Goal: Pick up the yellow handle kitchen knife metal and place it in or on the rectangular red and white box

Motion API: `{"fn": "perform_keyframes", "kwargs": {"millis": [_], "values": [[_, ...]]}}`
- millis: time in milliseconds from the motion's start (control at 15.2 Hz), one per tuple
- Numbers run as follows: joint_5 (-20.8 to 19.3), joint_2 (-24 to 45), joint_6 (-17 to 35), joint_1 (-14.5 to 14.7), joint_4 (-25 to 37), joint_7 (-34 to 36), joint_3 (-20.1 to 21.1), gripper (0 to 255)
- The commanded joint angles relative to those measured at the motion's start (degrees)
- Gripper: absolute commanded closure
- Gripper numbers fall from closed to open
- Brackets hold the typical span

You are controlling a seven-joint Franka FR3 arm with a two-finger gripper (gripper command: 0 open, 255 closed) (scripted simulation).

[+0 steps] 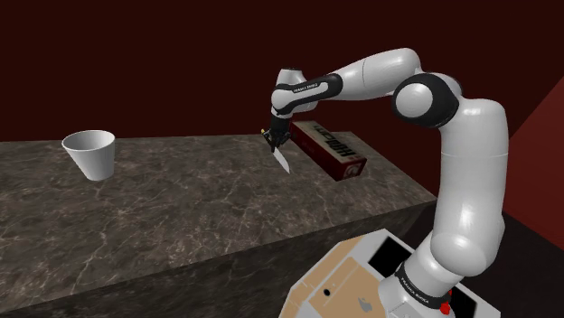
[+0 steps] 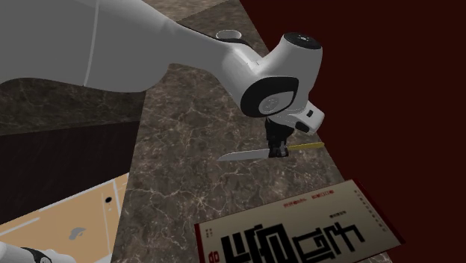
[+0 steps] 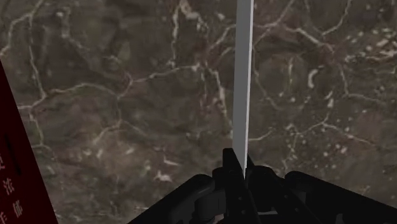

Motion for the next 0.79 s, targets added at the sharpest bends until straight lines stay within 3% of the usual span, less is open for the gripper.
{"fn": "perform_keyframes", "kwargs": {"millis": [0,726], "values": [[0.00,0.00,0.00,0.00,0.00,0.00,0.00,255],[0.04,-2.98,-6.35,-0.03,3.37,0.08,0.03,255]]}}
